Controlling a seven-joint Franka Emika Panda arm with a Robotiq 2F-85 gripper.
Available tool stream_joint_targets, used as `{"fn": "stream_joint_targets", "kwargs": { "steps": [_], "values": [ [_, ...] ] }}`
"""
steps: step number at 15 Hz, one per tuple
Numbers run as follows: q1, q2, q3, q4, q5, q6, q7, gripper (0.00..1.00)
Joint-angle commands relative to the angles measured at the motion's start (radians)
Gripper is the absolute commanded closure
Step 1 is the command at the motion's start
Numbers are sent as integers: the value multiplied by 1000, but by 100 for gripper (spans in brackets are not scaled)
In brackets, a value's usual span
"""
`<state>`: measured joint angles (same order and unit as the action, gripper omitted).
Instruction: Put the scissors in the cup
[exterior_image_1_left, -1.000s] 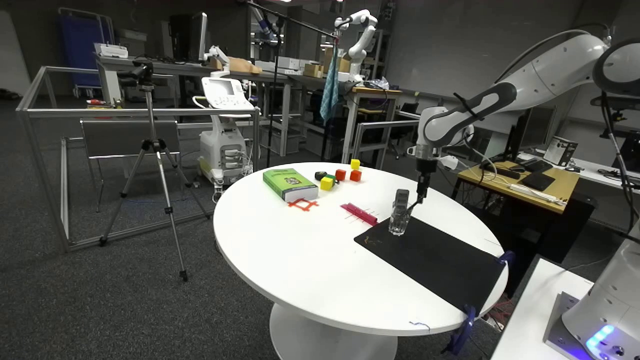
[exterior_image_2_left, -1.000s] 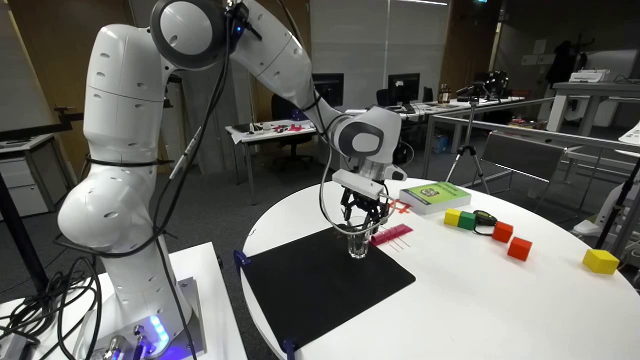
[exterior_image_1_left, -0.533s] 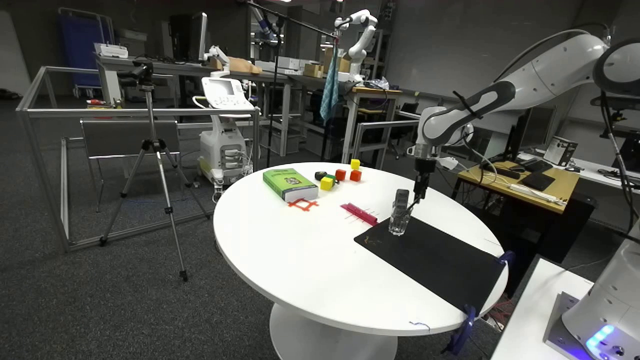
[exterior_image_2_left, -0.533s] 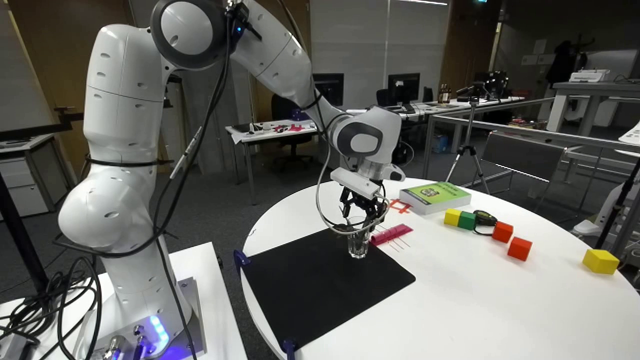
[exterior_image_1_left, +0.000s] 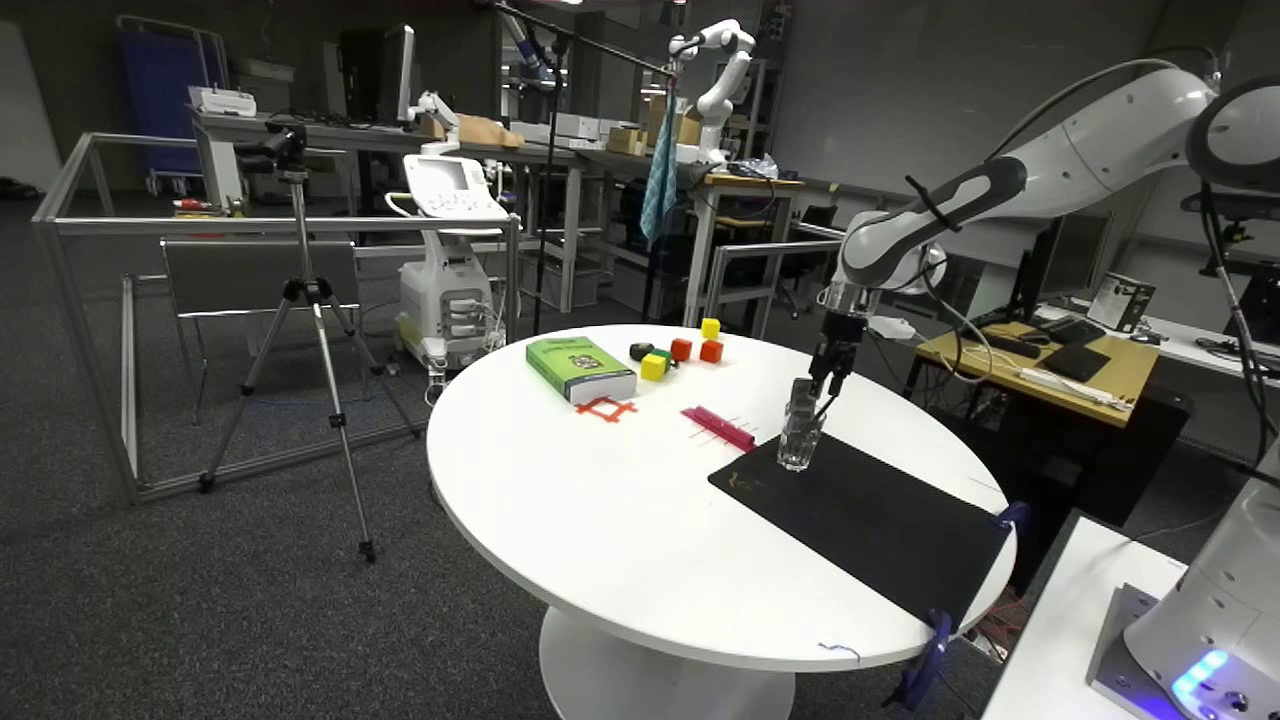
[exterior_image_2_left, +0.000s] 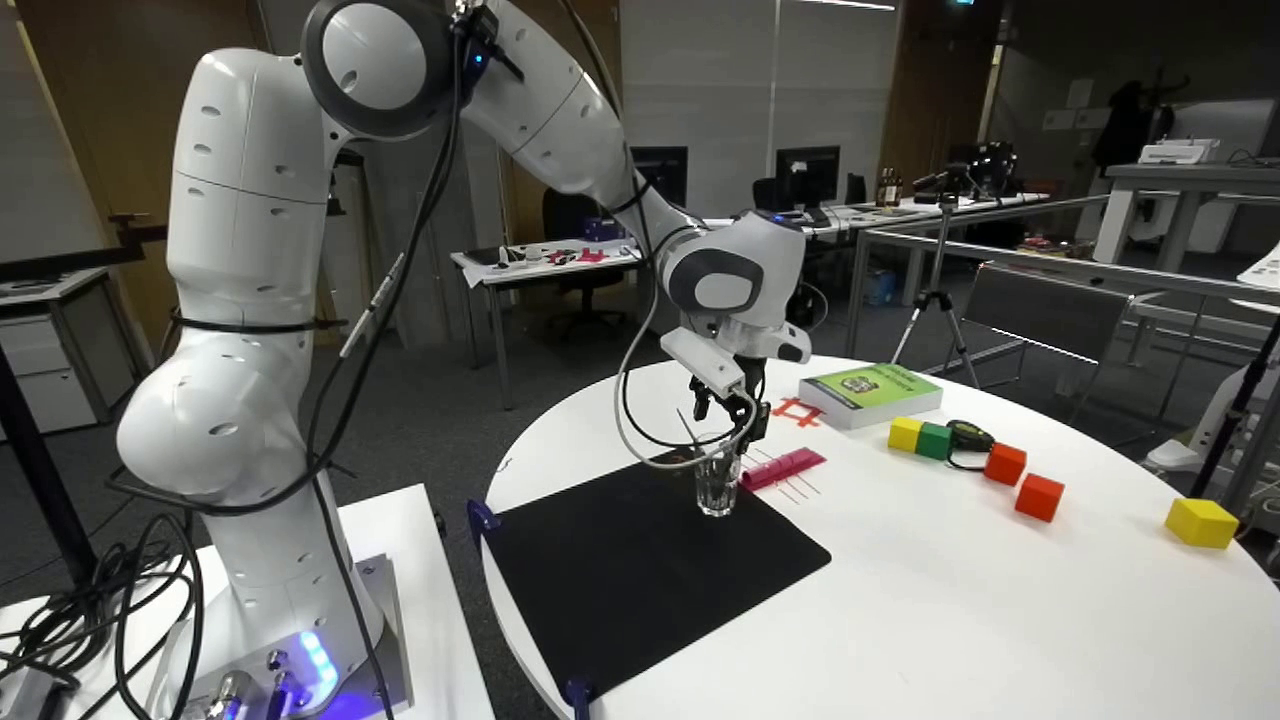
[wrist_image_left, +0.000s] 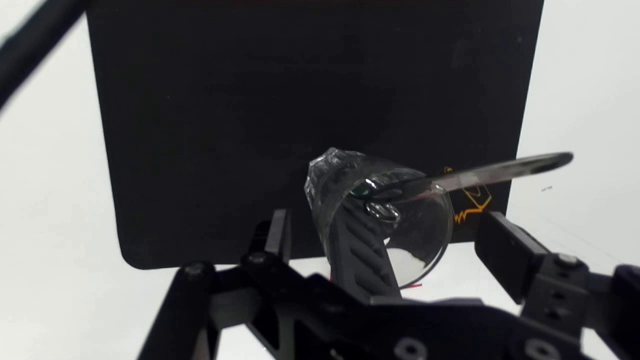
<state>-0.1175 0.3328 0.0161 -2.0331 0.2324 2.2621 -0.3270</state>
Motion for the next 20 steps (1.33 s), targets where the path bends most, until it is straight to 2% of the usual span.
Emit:
{"fn": "stream_joint_targets", "kwargs": {
  "steps": [1, 6, 13, 20],
  "values": [
    [-4, -24, 12, -31, 71, 86, 39, 0],
    [-6, -42, 17, -47, 125, 169, 65, 0],
    [5, -154, 4, -92, 94, 102, 102, 0],
    [32, -331, -8, -226, 27, 47, 68, 0]
  ]
}}
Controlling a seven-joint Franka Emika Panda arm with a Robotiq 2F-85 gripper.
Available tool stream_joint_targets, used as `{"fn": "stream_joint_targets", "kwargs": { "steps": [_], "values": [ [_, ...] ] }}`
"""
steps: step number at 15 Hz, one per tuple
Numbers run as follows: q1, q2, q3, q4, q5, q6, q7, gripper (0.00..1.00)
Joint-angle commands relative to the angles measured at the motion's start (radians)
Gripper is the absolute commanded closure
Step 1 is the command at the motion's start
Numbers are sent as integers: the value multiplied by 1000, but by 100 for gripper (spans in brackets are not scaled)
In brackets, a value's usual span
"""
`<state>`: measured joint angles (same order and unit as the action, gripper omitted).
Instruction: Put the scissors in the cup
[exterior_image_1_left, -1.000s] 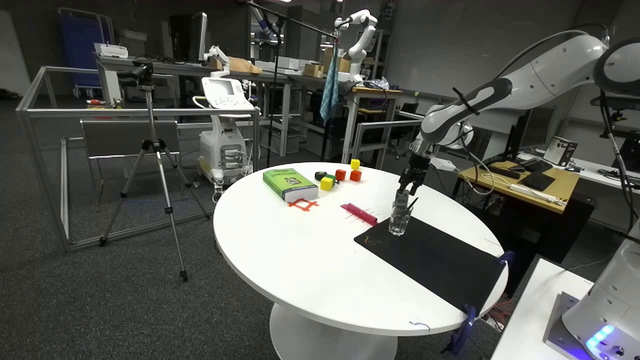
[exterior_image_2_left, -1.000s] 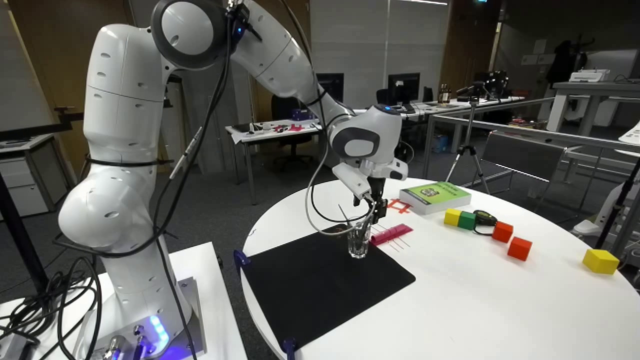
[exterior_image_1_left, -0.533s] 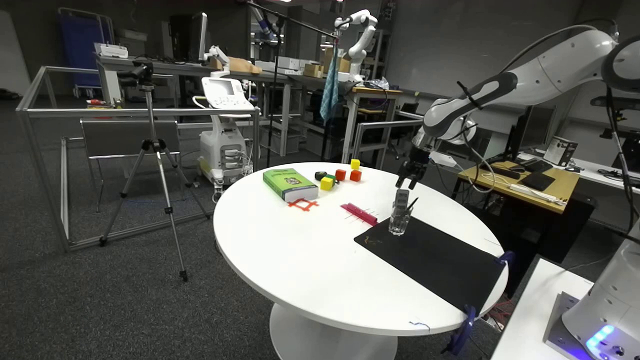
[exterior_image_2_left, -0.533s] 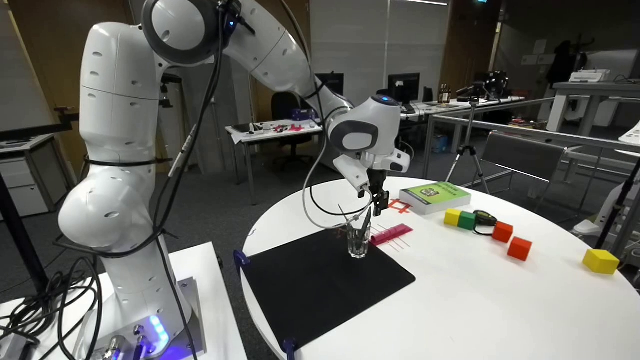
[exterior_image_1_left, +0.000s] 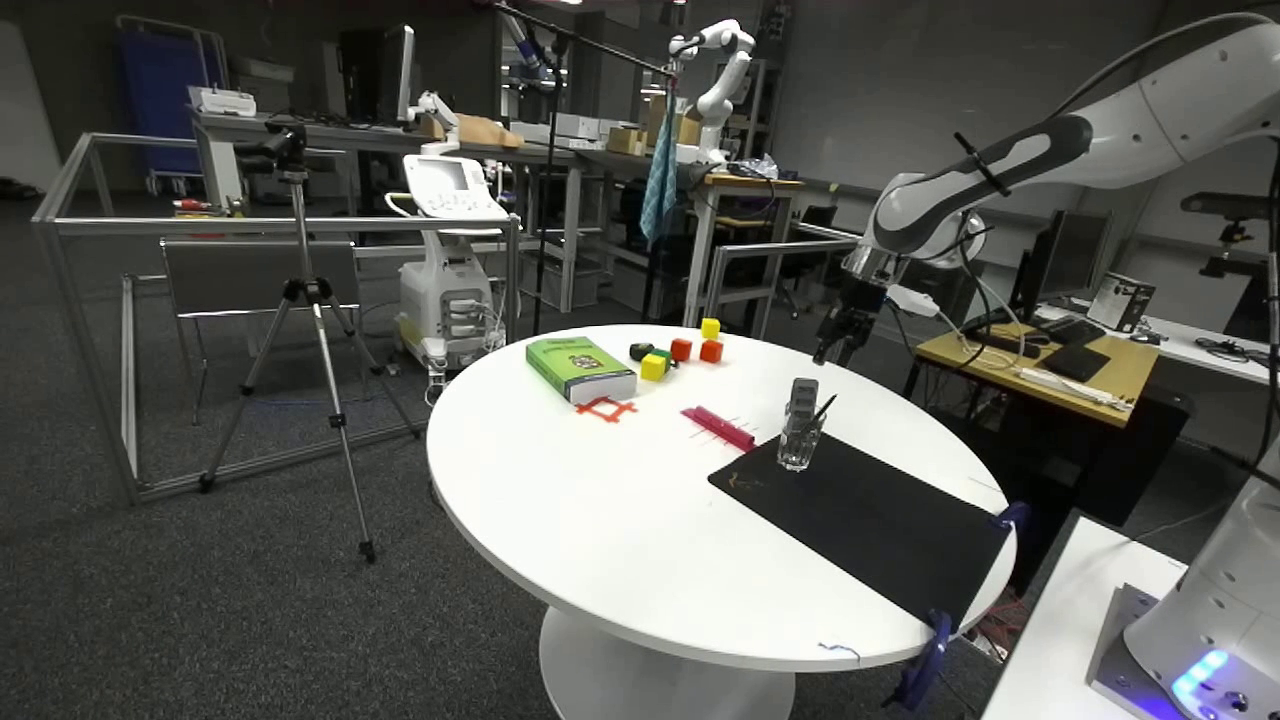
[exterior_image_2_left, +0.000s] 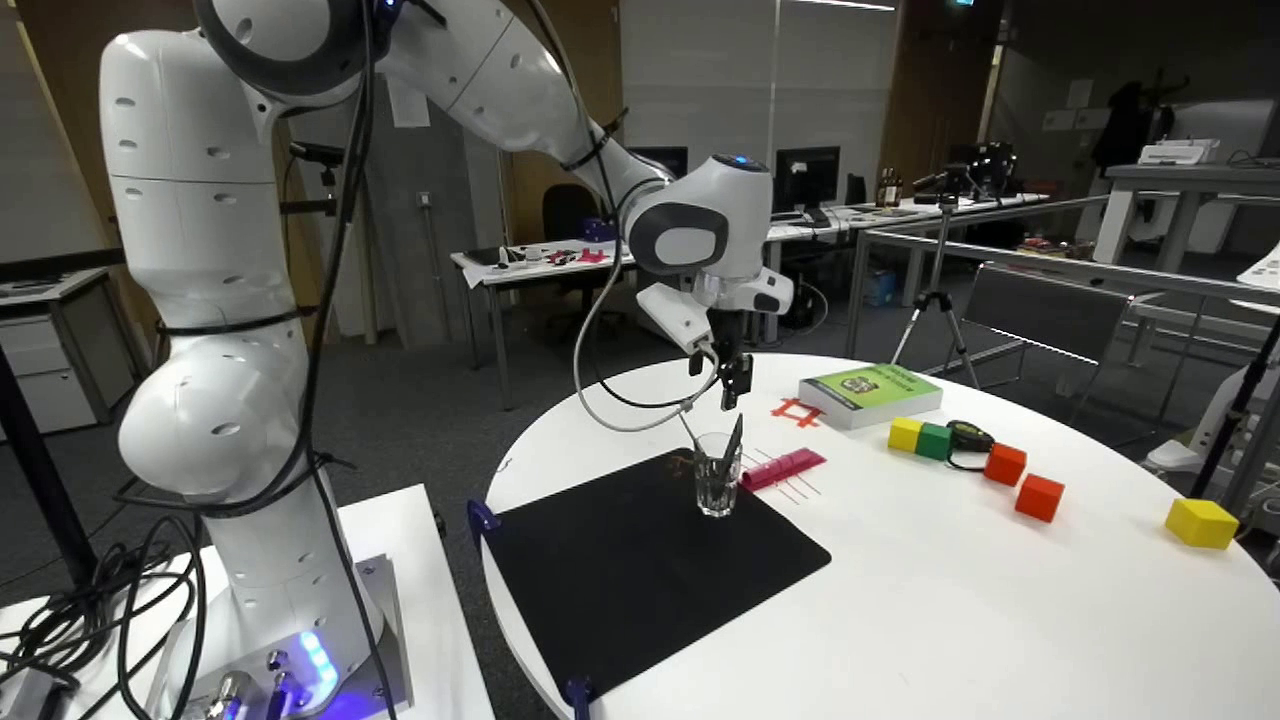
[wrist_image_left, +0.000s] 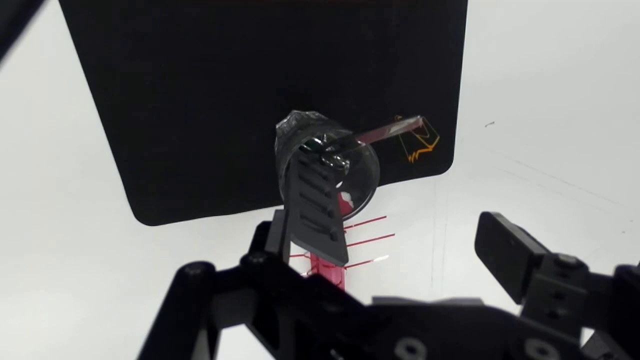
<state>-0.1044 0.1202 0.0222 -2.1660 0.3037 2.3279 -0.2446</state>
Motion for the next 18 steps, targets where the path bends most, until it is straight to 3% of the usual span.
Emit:
{"fn": "stream_joint_targets", "kwargs": {
  "steps": [1, 4, 10, 18],
  "values": [
    [23, -148, -16, -116, -68, -18, -22, 0],
    [38, -215, -19, -176, -169, -31, -55, 0],
    [71, -251, -21, -276, -328, -5, -247, 0],
    [124, -132, -5, -234, -442, 110, -509, 0]
  ]
}}
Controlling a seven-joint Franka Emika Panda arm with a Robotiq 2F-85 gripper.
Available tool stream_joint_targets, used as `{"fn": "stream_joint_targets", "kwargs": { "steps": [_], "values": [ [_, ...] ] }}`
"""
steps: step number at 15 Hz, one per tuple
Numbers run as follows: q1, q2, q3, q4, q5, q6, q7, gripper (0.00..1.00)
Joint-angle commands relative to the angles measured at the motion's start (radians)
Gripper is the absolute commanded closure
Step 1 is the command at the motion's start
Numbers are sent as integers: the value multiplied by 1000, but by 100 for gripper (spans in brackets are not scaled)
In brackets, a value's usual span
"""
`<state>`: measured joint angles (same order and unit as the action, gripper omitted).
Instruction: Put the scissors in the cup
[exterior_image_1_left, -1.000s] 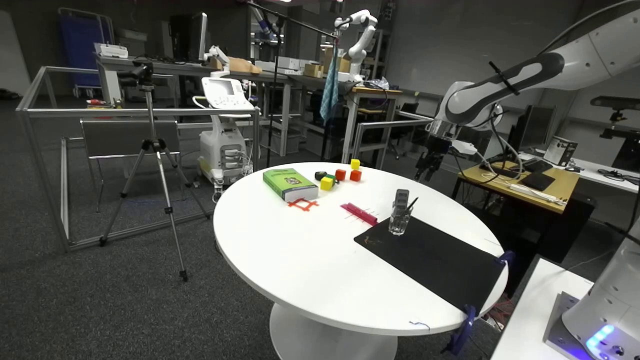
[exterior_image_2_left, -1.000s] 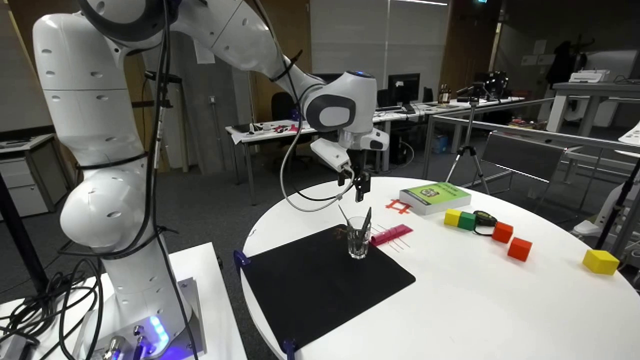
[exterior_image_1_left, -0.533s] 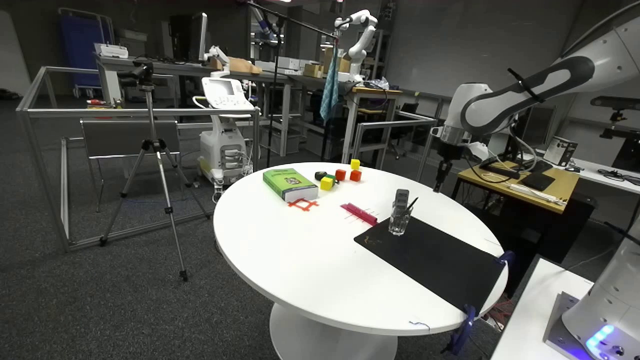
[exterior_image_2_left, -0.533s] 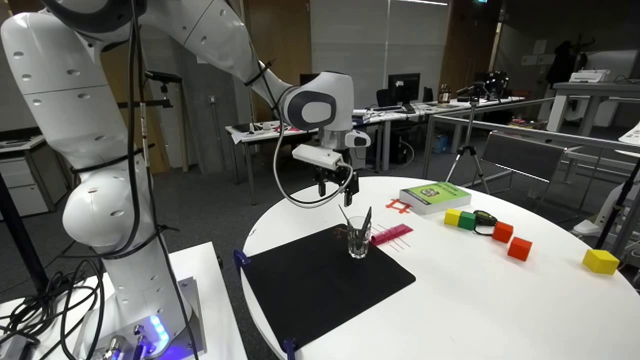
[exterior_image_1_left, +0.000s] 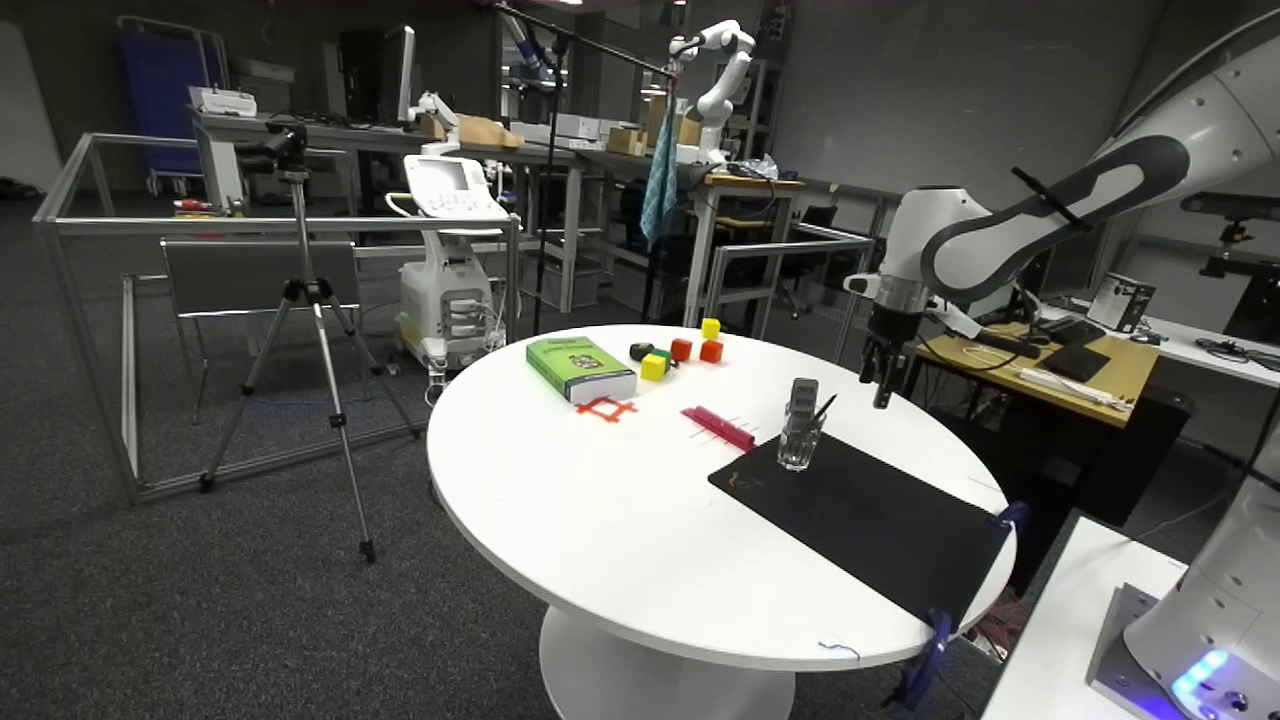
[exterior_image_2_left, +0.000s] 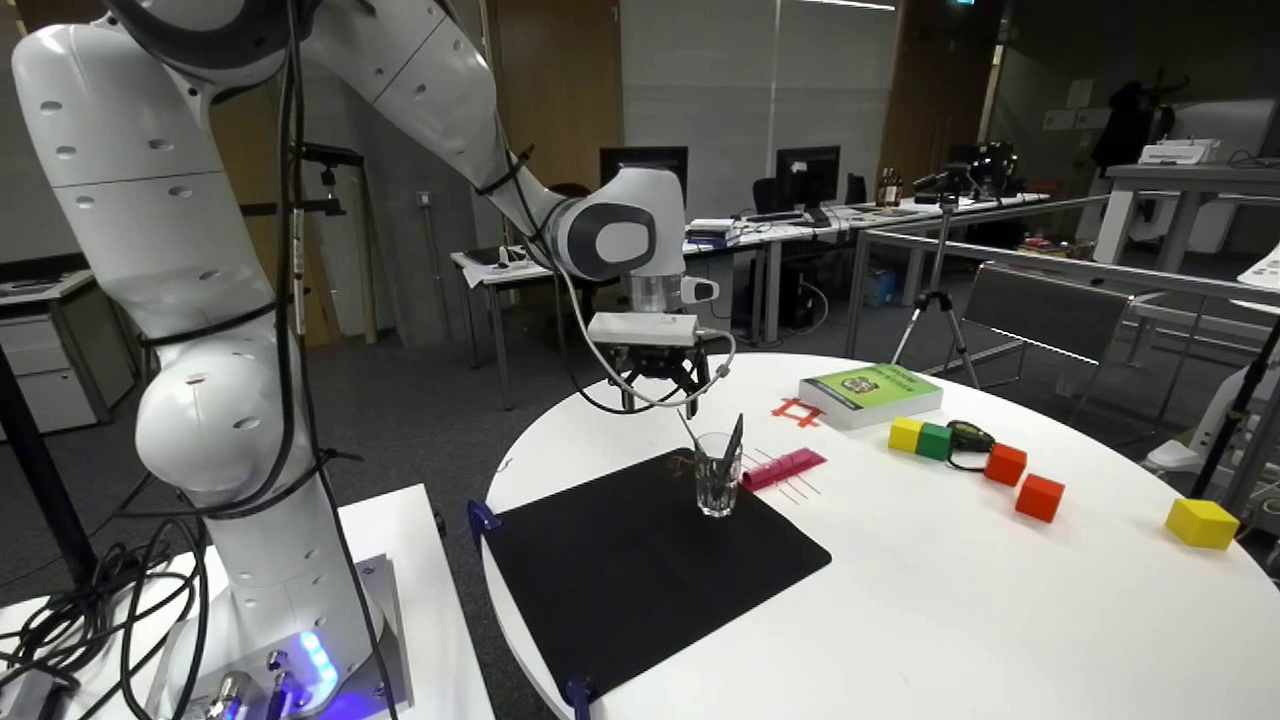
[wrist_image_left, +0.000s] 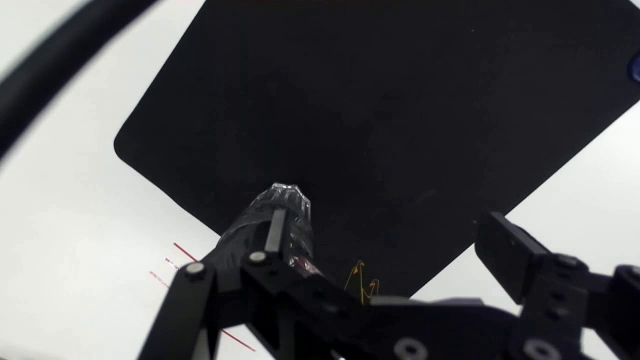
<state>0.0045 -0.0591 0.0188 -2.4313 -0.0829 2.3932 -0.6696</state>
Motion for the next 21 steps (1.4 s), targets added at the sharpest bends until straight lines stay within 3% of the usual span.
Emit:
{"fn": "stream_joint_targets", "kwargs": {
  "steps": [1, 10, 17, 21],
  "values": [
    [19, 67, 0, 46, -69, 54, -120, 0],
    [18, 179, 24, 137, -168, 132, -393, 0],
    [19, 220, 19, 129, -229, 317, -355, 0],
    [29, 237, -16, 117, -361, 474, -250, 0]
  ]
}}
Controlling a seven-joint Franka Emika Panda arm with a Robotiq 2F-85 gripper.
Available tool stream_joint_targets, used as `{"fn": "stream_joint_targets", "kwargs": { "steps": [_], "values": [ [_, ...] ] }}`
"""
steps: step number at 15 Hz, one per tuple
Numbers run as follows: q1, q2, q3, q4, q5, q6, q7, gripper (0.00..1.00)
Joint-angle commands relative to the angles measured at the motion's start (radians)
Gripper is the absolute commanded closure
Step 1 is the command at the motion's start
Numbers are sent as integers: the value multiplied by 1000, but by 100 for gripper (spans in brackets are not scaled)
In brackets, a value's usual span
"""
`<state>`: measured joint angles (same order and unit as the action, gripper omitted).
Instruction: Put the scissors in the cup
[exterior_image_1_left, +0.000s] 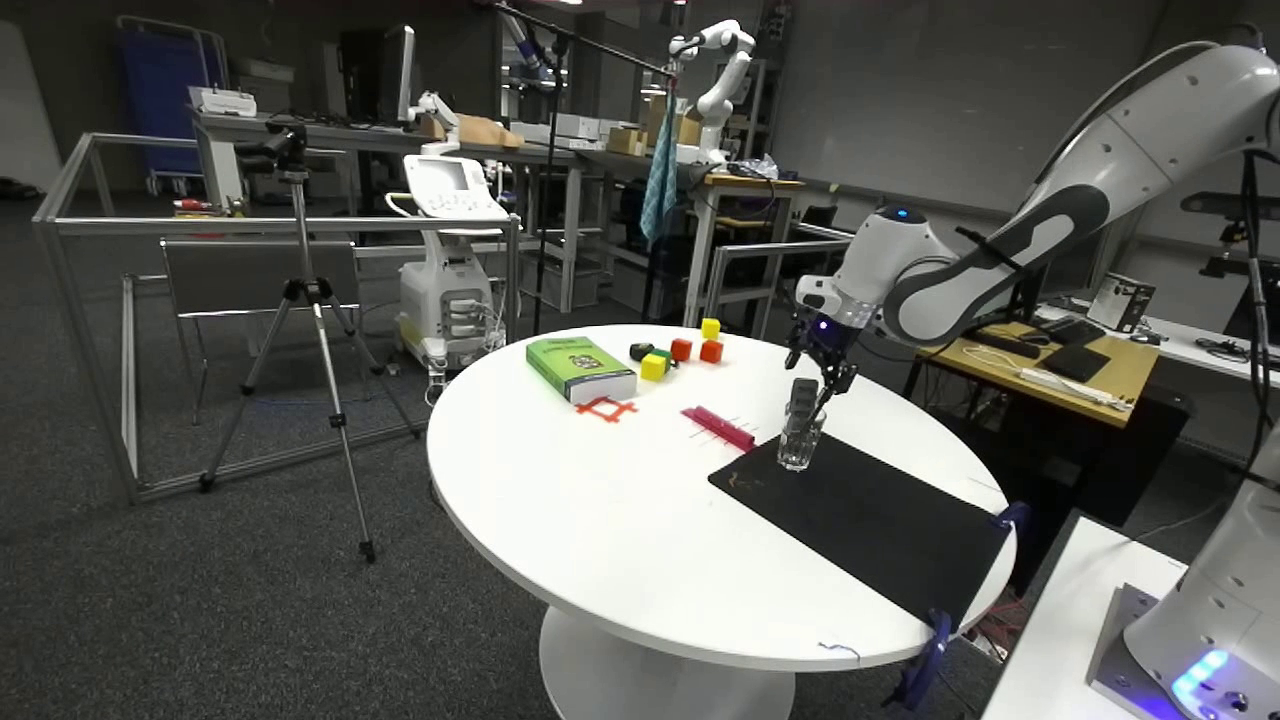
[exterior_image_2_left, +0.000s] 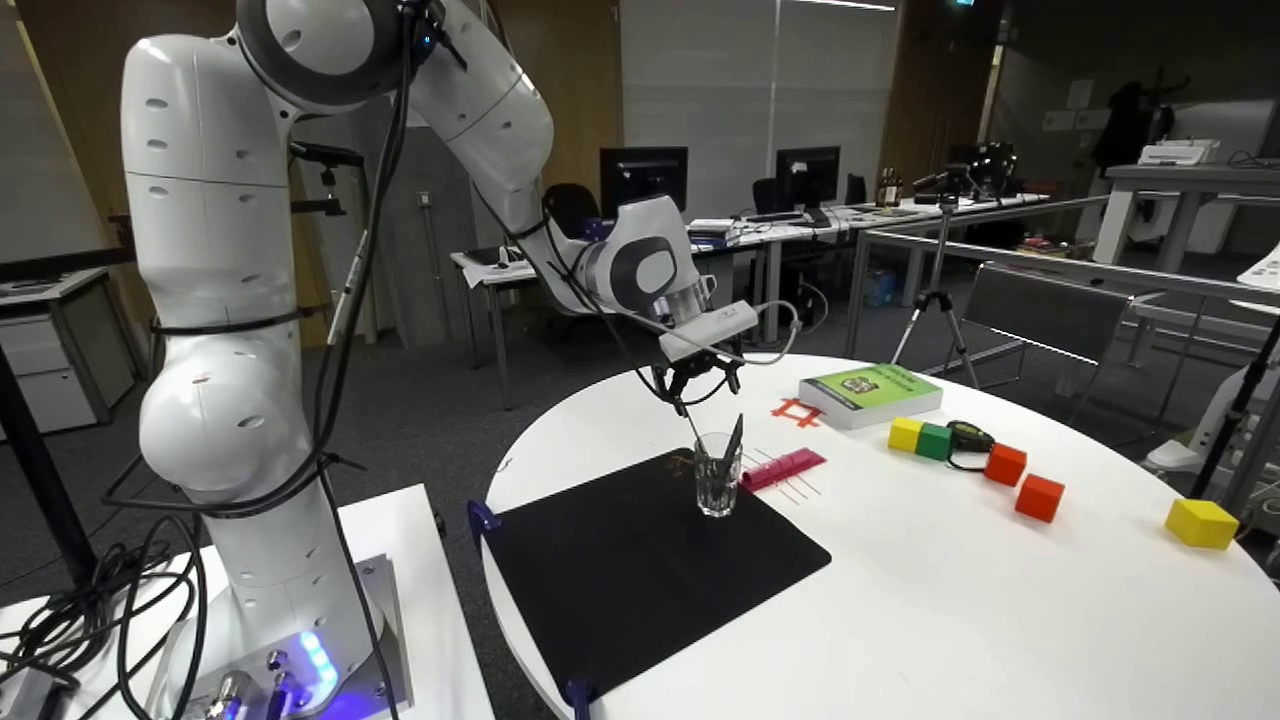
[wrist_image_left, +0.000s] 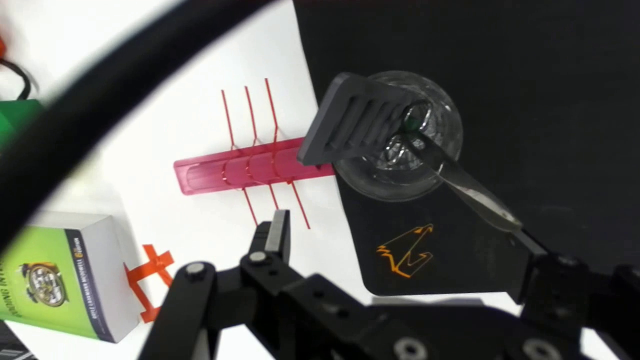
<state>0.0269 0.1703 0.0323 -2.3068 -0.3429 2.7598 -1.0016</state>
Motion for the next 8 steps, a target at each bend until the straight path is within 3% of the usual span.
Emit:
{"fn": "stream_joint_targets", "kwargs": {
  "steps": [1, 5, 8],
  "values": [
    [11, 11, -45, -6, -149, 140, 121, 0],
    [69, 9, -186, 20, -498, 251, 378, 0],
    [96, 14, -250, 54, -687, 262, 545, 0]
  ]
}}
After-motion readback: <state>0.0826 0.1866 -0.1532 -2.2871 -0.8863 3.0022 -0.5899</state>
